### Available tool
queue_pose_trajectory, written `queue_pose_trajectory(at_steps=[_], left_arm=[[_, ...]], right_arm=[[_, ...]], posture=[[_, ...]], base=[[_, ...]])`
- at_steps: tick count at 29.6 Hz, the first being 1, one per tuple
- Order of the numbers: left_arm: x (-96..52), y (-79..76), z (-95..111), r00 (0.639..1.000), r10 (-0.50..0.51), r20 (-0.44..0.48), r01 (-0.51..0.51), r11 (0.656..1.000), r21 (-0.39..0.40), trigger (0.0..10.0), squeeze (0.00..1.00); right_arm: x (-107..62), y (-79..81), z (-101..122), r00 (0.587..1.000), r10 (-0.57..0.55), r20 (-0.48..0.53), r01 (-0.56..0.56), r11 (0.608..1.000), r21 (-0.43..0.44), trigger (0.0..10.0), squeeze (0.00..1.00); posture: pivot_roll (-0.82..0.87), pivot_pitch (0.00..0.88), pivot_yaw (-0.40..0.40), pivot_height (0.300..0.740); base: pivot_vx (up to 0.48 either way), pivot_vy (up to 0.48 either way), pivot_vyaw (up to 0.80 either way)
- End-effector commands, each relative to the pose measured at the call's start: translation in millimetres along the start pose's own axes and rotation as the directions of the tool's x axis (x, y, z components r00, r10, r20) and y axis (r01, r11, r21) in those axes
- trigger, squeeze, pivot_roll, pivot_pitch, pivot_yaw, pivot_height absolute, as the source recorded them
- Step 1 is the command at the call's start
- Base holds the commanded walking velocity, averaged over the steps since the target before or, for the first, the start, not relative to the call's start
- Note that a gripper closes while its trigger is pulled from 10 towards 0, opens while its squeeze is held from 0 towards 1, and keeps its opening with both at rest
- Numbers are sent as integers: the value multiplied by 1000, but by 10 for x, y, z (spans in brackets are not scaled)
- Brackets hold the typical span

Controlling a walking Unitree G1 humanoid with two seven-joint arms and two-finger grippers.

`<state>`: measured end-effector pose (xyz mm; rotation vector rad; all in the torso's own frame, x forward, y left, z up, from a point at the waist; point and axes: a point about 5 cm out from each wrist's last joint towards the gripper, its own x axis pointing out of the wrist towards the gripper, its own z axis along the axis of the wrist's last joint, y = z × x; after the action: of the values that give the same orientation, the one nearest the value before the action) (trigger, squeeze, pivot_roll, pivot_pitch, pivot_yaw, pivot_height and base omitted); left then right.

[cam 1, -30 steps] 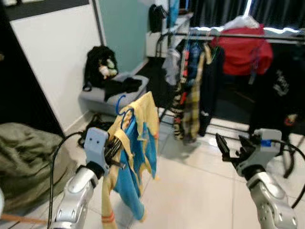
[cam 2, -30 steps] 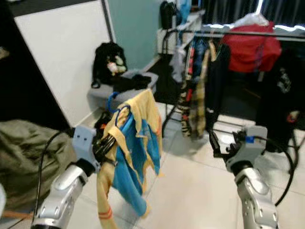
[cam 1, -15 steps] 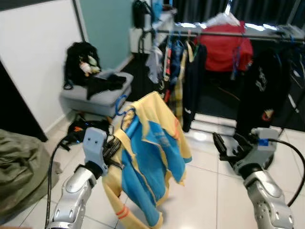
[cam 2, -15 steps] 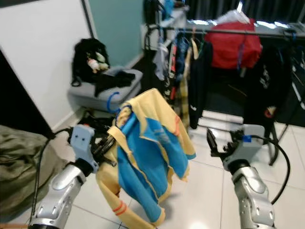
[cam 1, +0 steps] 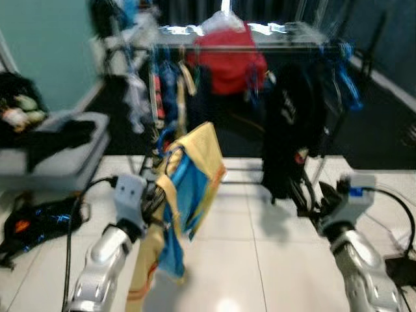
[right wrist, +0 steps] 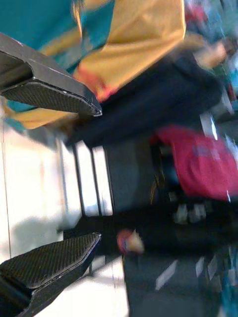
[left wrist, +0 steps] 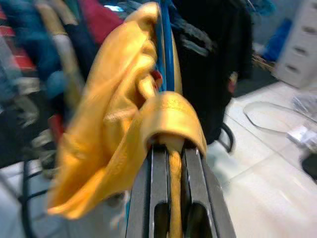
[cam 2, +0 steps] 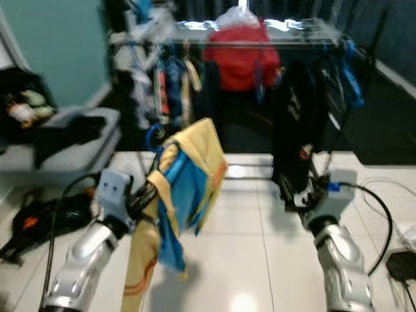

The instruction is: Hang hanger

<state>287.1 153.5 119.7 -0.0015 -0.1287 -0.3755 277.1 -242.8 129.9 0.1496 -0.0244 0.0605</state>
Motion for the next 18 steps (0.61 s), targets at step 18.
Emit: queue_pose_trajectory(at_steps=[18], left_arm=[[102,-251,248,993,-63,95,63,998,7,10000,0]], right_arm=[[-12,-4,-3,1000,-1,2,1,1000,4,10000,0]], posture=[[-93,0,27,740]], base=[[480,0,0]])
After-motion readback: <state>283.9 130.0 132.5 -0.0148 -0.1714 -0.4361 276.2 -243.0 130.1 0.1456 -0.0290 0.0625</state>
